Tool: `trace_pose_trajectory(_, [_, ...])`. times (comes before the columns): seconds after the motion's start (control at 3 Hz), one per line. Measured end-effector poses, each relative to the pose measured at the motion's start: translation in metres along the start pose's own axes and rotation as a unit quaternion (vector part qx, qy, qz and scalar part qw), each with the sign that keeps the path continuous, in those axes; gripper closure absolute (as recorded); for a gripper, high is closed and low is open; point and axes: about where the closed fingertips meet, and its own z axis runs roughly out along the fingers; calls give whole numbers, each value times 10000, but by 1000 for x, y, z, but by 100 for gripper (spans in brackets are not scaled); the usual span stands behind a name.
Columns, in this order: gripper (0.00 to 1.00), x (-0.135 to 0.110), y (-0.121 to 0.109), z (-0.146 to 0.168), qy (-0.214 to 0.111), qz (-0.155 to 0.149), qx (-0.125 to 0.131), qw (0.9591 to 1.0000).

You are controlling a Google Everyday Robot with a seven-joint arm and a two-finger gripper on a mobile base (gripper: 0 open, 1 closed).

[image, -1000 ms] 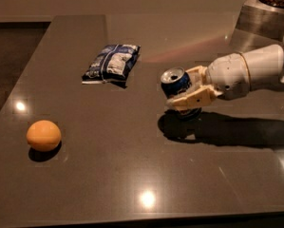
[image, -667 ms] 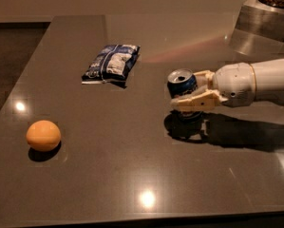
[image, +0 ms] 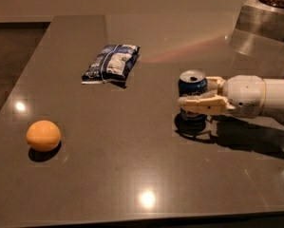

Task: Place pepsi can upright

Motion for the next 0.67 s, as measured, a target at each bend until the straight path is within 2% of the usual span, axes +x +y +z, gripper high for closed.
trace_pose_trajectory(0.33, [41, 3, -3, -7, -362, 54, 95, 9993])
trace_pose_trajectory(0.67, [17, 6, -5, -13, -707, 21, 64, 9975])
